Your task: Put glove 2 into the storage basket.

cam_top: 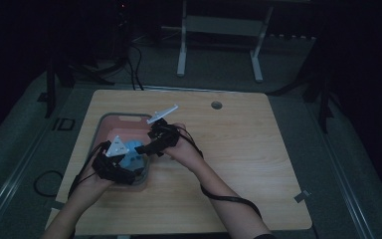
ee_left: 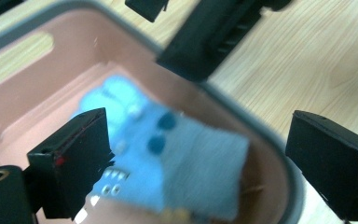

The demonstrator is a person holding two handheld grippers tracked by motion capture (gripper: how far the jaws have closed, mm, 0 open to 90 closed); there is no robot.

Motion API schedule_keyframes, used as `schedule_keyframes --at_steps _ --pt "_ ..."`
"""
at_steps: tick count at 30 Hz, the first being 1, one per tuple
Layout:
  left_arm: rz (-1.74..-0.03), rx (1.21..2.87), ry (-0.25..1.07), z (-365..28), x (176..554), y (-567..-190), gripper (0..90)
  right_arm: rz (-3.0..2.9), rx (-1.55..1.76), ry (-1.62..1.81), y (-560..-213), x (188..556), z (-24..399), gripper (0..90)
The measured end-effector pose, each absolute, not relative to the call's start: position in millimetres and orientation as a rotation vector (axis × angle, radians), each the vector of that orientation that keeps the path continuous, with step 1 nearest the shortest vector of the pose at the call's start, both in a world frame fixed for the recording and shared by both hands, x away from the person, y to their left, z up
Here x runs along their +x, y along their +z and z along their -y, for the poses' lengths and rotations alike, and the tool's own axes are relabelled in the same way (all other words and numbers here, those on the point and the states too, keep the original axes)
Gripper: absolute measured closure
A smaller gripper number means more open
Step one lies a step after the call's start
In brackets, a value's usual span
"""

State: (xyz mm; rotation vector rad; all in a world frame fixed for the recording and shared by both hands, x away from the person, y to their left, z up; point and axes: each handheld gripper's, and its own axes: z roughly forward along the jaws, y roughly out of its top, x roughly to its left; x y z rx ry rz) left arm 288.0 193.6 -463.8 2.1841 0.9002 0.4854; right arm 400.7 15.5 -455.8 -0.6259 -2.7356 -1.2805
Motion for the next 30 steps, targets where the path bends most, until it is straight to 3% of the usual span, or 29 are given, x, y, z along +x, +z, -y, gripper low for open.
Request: schedule_keyframes --at_steps 16,30 --pt "-0.79 2.137 0.427 -139 289 -462 4.6 2.769 -0.669 -1.326 -453 383 66 15.6" --pt "-0.695 2.169 0.341 -92 281 -484 4.6 2.805 -0.722 -1.252 -485 369 112 15.0"
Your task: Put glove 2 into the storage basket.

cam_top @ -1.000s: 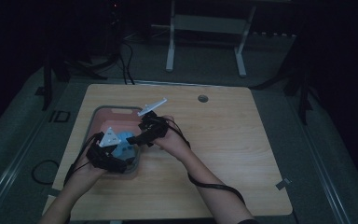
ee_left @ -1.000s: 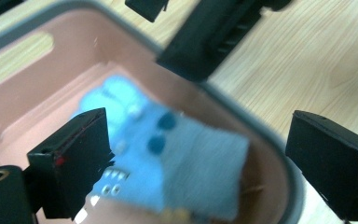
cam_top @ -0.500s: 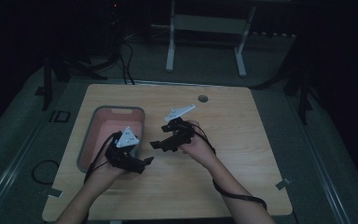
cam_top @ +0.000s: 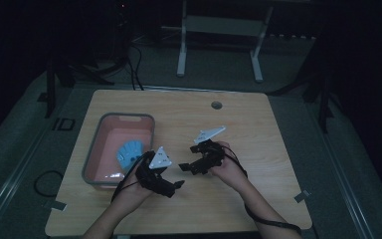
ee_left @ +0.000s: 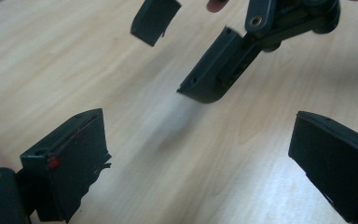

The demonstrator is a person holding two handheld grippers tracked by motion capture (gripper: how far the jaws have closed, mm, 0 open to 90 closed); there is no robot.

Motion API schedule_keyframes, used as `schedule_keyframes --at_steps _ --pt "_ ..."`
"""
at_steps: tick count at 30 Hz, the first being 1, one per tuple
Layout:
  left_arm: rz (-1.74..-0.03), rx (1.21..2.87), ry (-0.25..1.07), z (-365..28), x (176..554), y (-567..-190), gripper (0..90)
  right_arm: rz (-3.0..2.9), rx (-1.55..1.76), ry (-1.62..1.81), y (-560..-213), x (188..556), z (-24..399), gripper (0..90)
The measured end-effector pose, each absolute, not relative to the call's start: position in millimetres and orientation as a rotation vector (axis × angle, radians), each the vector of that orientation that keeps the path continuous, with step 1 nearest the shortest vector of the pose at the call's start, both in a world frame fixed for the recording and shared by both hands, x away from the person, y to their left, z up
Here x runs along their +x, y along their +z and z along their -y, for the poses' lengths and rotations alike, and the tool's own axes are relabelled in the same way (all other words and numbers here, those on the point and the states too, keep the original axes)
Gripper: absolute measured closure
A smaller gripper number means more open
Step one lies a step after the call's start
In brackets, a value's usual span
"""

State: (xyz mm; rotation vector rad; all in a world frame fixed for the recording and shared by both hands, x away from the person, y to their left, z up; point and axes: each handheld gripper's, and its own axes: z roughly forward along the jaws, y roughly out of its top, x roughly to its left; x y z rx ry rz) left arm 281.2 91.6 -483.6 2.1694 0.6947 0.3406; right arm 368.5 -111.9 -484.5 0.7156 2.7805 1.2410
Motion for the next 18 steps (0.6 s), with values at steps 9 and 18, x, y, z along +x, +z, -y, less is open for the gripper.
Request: schedule_keyframes --at_steps 9,18 --pt "-0.648 2.193 0.33 -74 275 -502 4.6 -2.768 0.727 1.223 -509 360 126 14.9" --pt "-0.608 2.187 0.281 -62 269 -521 4.6 -2.765 0.748 1.23 -528 354 142 14.8"
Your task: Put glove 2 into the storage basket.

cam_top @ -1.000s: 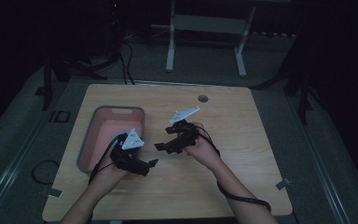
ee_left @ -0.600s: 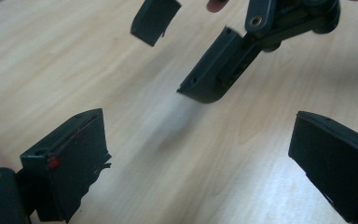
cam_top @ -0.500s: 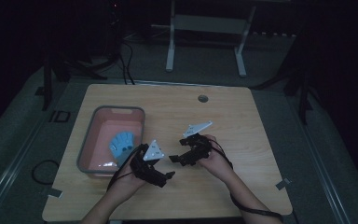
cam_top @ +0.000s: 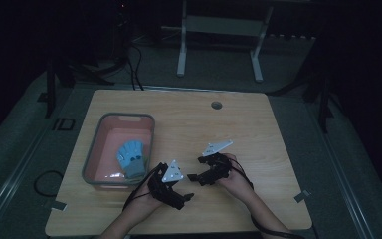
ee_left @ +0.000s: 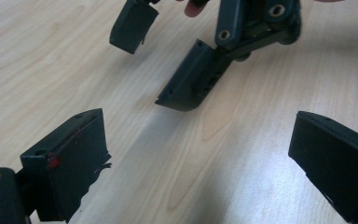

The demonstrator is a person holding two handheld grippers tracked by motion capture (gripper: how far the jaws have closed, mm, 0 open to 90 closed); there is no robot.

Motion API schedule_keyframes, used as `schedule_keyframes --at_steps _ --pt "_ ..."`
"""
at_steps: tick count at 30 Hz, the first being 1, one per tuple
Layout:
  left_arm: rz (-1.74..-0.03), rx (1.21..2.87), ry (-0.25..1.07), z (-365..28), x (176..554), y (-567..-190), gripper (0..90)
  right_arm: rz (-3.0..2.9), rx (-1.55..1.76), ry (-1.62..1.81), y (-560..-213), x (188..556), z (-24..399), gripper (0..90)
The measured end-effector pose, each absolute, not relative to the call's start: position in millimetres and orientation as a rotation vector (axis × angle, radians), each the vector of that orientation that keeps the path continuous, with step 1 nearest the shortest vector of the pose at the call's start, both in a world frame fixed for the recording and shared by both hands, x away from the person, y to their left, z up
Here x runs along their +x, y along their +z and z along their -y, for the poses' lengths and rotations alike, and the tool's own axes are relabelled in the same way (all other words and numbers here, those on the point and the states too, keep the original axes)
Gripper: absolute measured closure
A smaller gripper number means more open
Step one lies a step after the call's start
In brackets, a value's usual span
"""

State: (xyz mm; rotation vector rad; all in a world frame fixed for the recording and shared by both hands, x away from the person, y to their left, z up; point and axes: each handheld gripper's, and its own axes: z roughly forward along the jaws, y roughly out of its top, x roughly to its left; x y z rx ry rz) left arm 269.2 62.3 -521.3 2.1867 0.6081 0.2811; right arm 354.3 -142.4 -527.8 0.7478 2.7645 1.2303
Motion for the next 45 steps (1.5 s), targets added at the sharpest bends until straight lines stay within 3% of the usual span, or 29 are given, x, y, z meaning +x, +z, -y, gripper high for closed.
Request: schedule_keyframes --at_steps 26,45 --pt "-0.533 2.201 0.228 -40 260 -552 4.6 -2.748 0.804 1.234 -554 342 183 14.0" --pt "-0.527 2.189 0.221 -42 260 -559 4.6 -2.71 0.841 1.243 -561 341 191 14.0"
